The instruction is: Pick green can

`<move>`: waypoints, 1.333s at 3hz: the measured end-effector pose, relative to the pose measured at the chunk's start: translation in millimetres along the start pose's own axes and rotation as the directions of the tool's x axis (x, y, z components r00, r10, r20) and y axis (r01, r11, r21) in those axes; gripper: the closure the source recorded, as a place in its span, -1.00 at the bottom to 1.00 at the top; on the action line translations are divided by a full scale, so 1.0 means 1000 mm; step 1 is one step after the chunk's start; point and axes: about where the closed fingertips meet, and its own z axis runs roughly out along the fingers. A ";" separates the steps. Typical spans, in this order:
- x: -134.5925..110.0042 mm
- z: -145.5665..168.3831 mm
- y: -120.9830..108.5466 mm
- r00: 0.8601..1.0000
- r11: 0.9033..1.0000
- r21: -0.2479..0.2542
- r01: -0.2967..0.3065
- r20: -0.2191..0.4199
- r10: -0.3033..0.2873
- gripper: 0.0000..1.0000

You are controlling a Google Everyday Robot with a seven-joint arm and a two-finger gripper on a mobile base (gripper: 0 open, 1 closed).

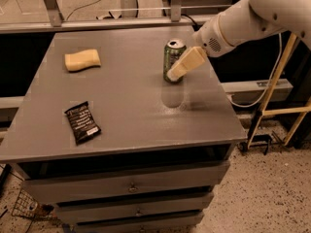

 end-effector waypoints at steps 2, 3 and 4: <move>-0.019 0.019 -0.003 0.995 0.999 -0.036 -0.019 0.094 0.022 -1.00; -0.024 0.029 0.000 0.994 0.998 -0.065 -0.019 0.110 0.026 -0.73; -0.026 0.036 0.004 0.993 0.996 -0.089 -0.017 0.118 0.028 -0.26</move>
Offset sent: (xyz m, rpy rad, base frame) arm 0.0212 0.0333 0.0029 0.1462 -0.0047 0.0475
